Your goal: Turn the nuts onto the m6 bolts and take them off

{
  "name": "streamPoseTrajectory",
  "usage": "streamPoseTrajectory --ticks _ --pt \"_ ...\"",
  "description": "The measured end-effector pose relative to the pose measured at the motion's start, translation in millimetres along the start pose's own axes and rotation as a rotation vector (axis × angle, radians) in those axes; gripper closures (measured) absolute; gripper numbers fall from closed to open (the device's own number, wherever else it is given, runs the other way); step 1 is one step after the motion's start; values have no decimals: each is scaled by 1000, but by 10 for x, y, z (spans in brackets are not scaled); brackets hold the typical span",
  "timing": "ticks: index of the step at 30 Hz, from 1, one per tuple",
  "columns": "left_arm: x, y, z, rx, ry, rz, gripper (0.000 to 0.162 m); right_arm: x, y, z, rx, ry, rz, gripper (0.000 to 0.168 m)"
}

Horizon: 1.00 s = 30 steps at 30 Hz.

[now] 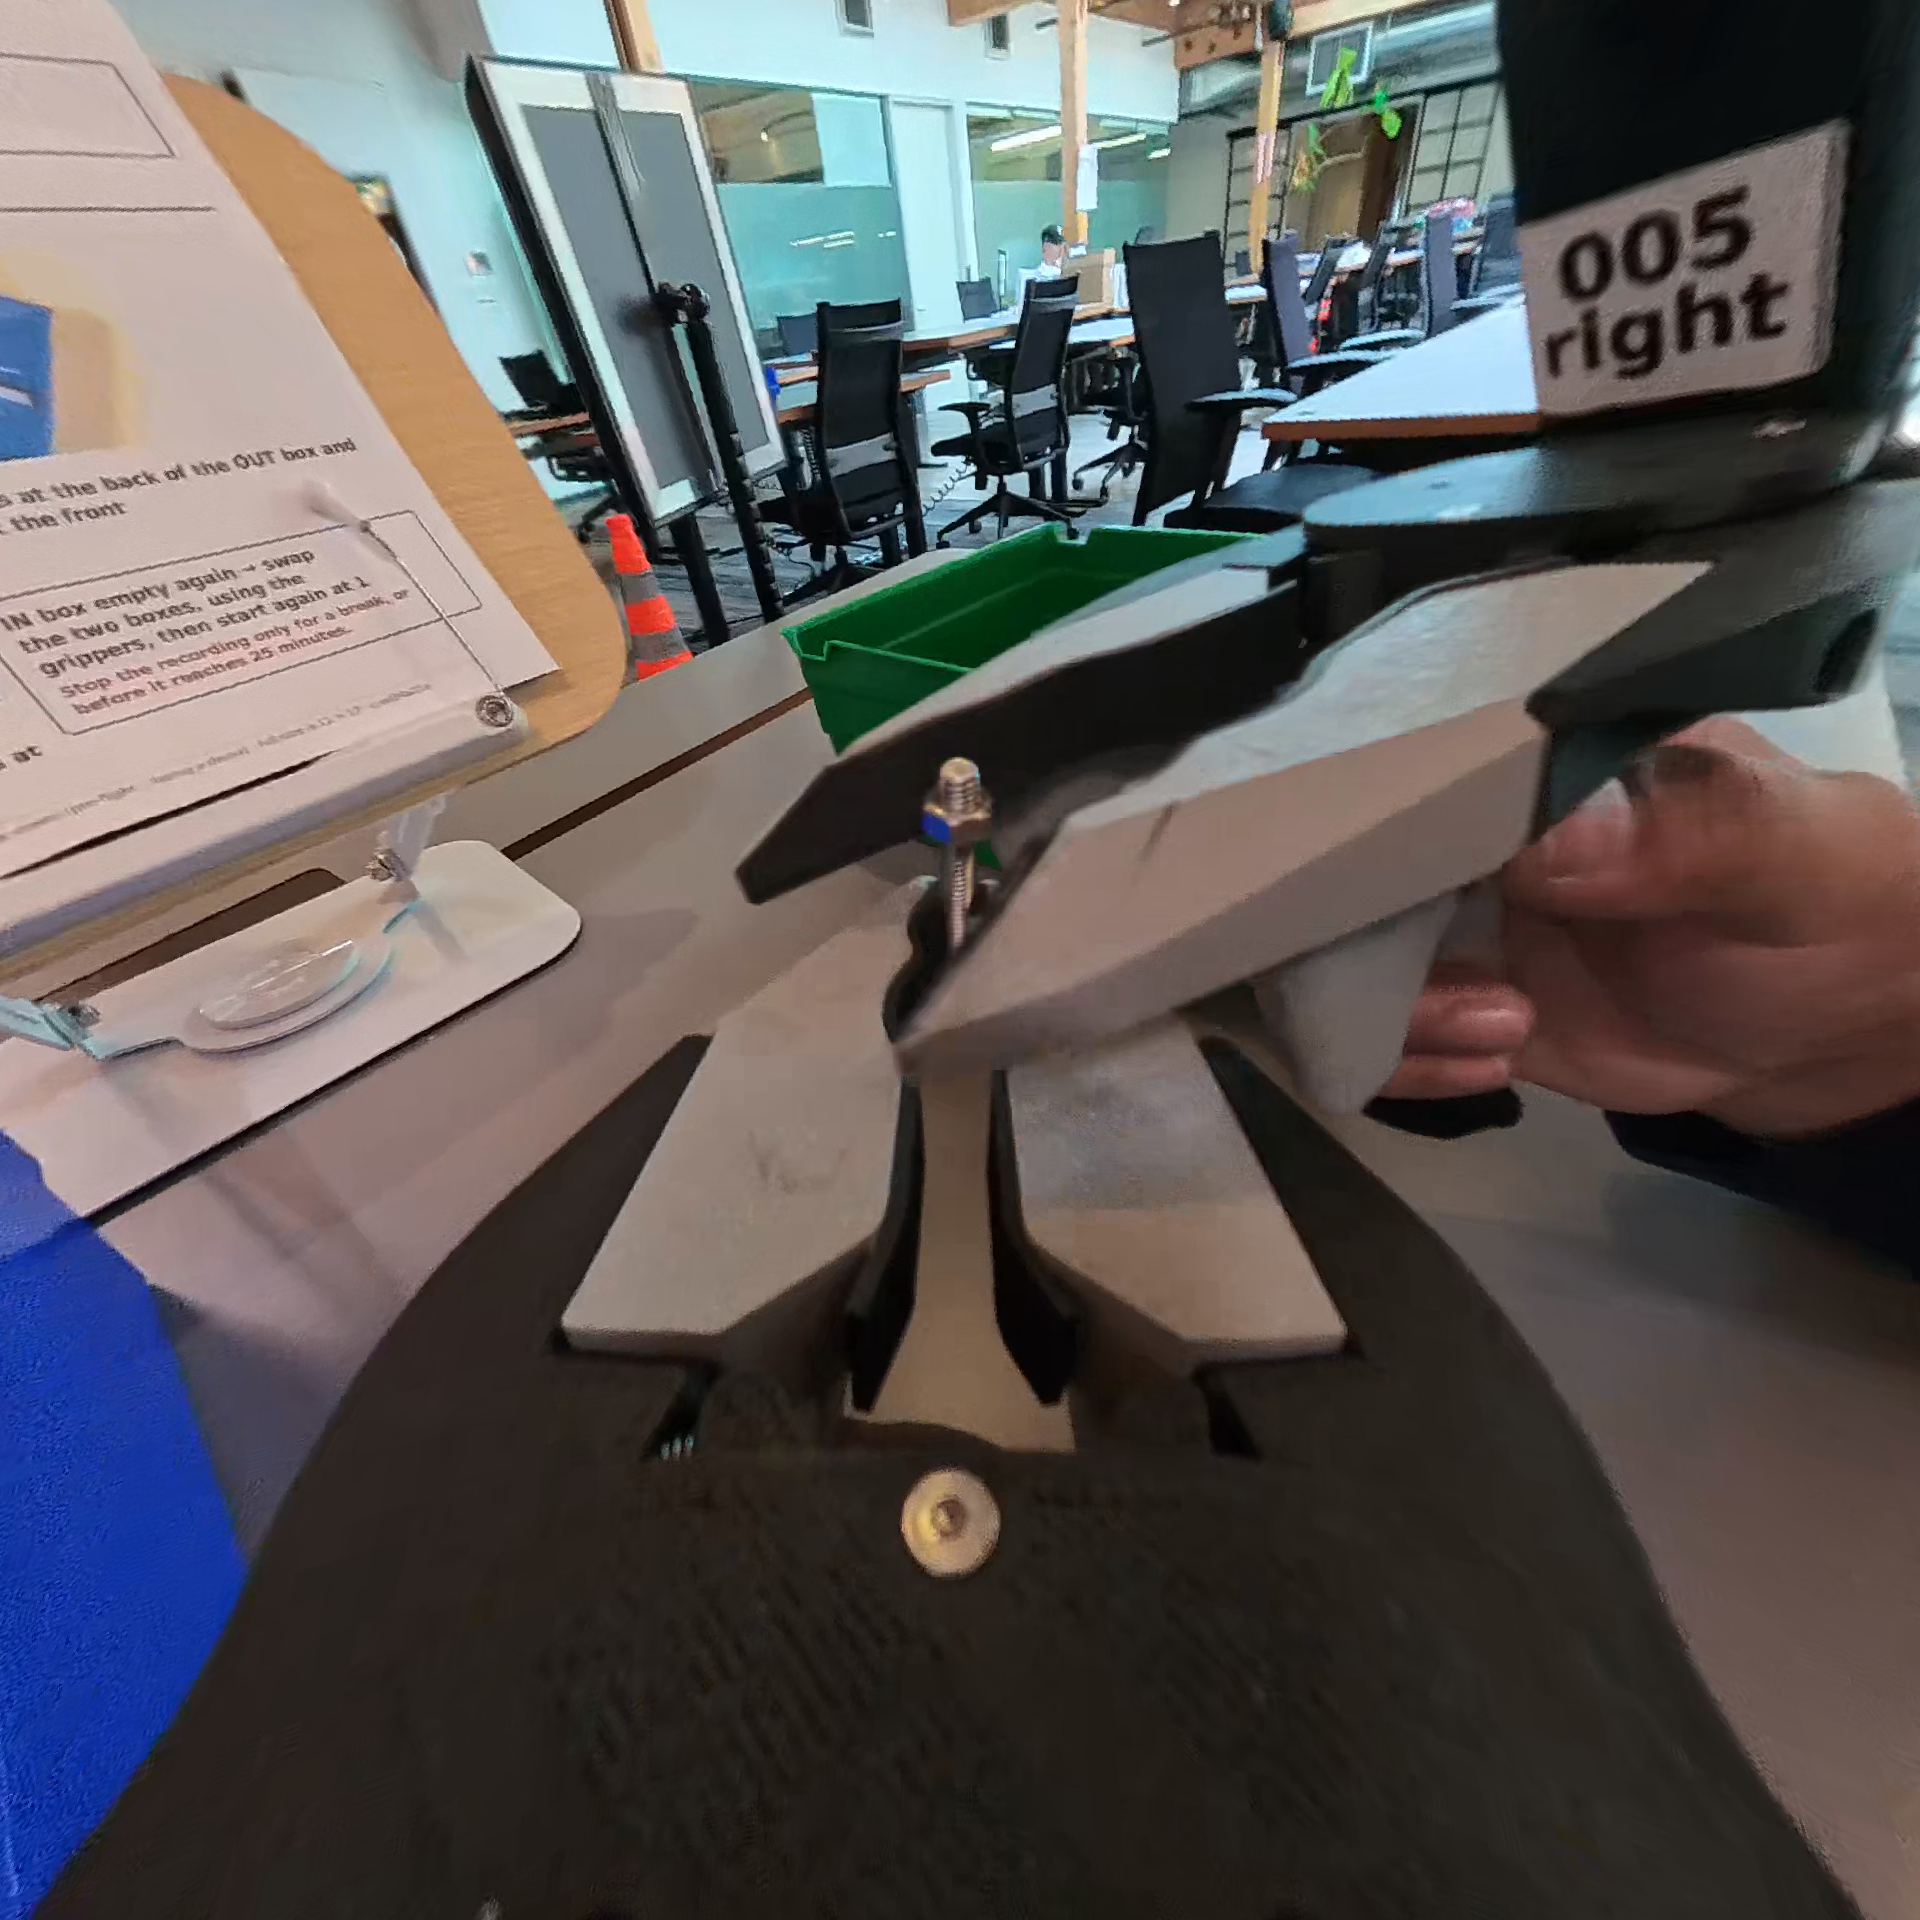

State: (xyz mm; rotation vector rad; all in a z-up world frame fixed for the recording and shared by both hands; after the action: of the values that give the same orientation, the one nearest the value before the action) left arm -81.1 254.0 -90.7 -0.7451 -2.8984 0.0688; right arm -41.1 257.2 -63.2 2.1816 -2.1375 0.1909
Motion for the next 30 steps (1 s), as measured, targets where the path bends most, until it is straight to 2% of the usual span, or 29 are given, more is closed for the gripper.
streamPoseTrajectory --ticks 3,6,8,11,14,18,20,22,24,30 --pt "54 -15 -25 -10 -9 -21 160 -32 -49 -16 2 -41 45 129" --pt "211 -59 -44 -22 -39 -70 160 -65 -123 -58 -39 -17 38 130" --pt "198 -46 -29 -12 -58 -43 160 -52 -118 -60 -44 -16 25 131" --pt "21 1 9 7 2 -2 160 1 -20 -18 -12 -11 1 121" --pt "-22 6 -3 2 41 -15 160 -16 -43 -22 -2 -42 32 127" --pt "161 -50 -45 -21 -9 -64 160 -58 -120 -53 -35 -15 26 129" --pt "149 -46 -38 -18 -31 -35 160 -27 -95 -48 -33 -11 -3 130" --pt "51 -18 -11 -6 16 -15 160 8 -32 -18 -6 -18 -8 123" --pt "-26 0 3 3 50 -7 160 22 -6 1 22 -42 3 123" --pt "174 -64 -54 -23 -42 -29 160 -1 -105 -58 -31 -38 -11 130"
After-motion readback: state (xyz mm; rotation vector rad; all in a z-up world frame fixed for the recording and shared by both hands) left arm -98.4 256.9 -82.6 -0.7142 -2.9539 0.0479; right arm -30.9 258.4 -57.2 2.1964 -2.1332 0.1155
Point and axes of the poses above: each gripper's, where its closed fingertips meet, y out along the fingers, z out of its underside, x = y × z across the jaws, the point moved 6 cm from there along -y, back along the fingers, and after that the axes turned 11 degrees about -z, right-handed, at the moved point
